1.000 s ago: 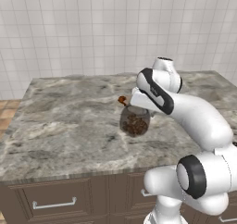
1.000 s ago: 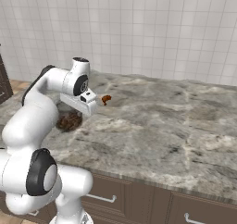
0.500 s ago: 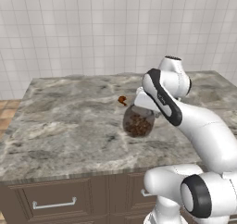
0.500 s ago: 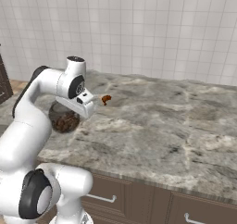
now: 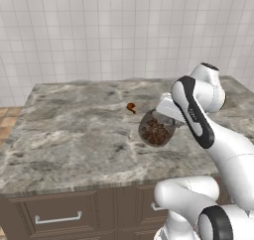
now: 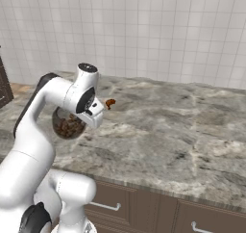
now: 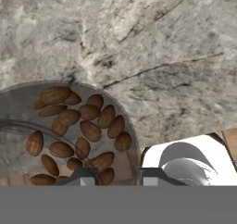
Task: Pick the jar and candle from the dining table and place them in the open cabinet. Close the cabinet after placing the objects.
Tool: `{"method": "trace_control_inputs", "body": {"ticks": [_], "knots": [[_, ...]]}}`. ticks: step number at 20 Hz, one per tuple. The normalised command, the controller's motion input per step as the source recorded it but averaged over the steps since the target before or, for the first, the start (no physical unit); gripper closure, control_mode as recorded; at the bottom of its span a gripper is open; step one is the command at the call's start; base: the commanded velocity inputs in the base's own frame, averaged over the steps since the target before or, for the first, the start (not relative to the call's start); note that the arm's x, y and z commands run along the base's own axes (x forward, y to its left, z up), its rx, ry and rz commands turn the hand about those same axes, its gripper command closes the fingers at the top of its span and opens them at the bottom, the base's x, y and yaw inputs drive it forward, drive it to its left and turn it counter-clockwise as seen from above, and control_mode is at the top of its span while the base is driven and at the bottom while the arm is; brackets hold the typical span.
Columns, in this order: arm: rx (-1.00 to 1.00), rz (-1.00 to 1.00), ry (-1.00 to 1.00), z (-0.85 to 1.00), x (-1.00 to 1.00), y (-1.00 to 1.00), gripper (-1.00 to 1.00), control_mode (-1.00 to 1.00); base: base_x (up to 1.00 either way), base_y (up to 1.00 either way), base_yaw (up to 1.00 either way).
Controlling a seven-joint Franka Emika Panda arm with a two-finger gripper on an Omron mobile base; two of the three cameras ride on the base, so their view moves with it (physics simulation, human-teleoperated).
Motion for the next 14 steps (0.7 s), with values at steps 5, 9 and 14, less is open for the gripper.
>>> {"method": "trace_control_inputs", "body": {"ticks": [5, 9, 14], "knots": [[0.11, 0.0, -0.01, 0.21, -0.22, -0.12, 1.0, -1.0, 0.0, 0.0, 0.0], [0.01, 0.0, 0.0, 0.23, -0.26, -0.06, 1.0, -1.0, 0.0, 0.0, 0.0], [0.0, 0.0, 0.03, 0.23, -0.15, -0.05, 1.0, -1.0, 0.0, 0.0, 0.0]]}}
